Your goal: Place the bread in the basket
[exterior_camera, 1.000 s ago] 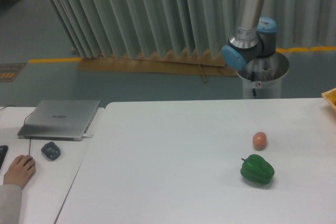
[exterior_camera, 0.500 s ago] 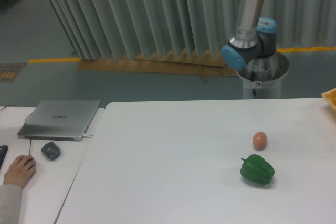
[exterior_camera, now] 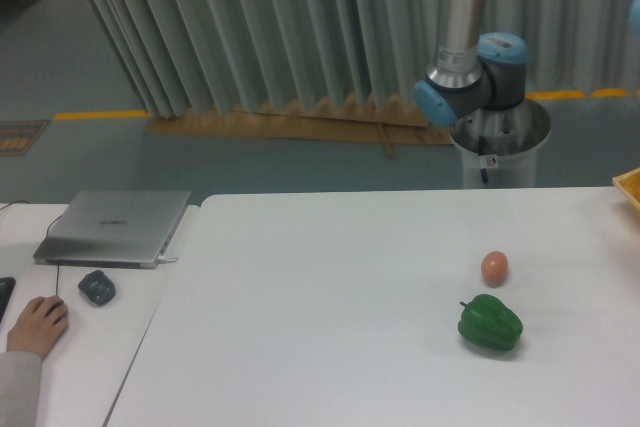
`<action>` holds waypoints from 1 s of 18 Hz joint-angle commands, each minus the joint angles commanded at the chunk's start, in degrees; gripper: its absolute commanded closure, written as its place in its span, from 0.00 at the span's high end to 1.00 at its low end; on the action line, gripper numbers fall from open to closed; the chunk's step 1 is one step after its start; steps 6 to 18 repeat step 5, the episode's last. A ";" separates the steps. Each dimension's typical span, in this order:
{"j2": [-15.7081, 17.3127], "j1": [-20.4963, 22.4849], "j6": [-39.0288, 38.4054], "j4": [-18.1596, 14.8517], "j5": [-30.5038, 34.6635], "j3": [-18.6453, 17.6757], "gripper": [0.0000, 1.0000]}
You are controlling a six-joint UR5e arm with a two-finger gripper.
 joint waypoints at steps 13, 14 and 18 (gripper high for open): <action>0.00 -4.49 -10.30 -0.09 0.17 0.00 1.00; 0.00 -4.49 -10.30 -0.09 0.17 0.00 1.00; 0.00 -4.49 -10.30 -0.09 0.17 0.00 1.00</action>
